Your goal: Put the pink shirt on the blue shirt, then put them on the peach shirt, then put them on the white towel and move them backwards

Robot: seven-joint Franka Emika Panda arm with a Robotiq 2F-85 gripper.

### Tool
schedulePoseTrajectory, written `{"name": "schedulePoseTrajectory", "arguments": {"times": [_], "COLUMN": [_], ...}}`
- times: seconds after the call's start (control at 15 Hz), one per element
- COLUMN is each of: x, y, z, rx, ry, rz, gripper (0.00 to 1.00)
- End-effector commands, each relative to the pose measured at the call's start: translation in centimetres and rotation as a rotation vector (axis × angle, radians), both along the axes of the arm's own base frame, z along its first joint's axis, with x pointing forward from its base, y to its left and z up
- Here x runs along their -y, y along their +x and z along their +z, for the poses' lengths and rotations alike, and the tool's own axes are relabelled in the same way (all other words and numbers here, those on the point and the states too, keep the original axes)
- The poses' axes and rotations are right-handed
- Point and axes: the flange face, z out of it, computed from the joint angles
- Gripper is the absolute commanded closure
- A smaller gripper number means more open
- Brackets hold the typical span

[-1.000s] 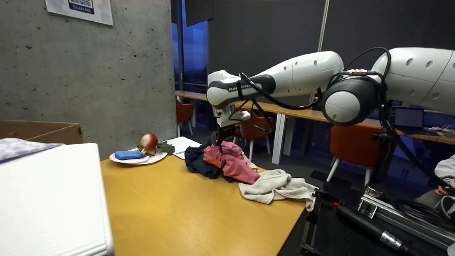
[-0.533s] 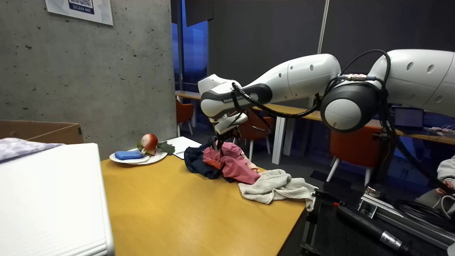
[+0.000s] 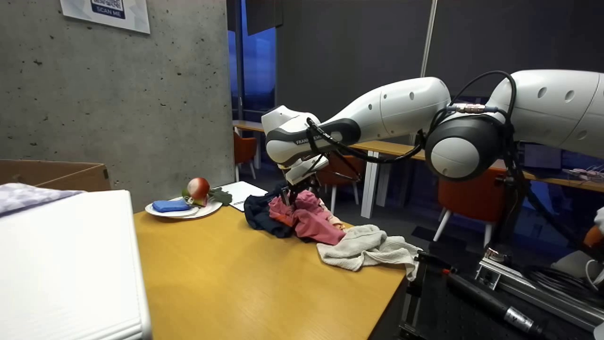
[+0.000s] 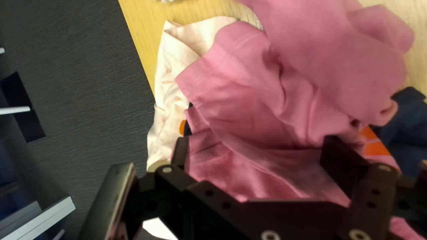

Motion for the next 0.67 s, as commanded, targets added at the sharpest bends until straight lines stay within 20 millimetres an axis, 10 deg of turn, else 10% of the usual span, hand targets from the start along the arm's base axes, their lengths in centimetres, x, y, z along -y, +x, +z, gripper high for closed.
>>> {"name": "schedulePoseTrajectory", "arguments": {"times": [0.0,0.2,0.6], "x": [0.0,0.6,2.7], "y": [0.0,1.7,2.7], "z": [0.1,2.5,-1.8], "rx": [0.0,0.148,0.356], "ry": [0.0,-0.016,0.037], "rz": [0.0,0.025,0.019], "gripper": [0.0,0.0,0.0]}}
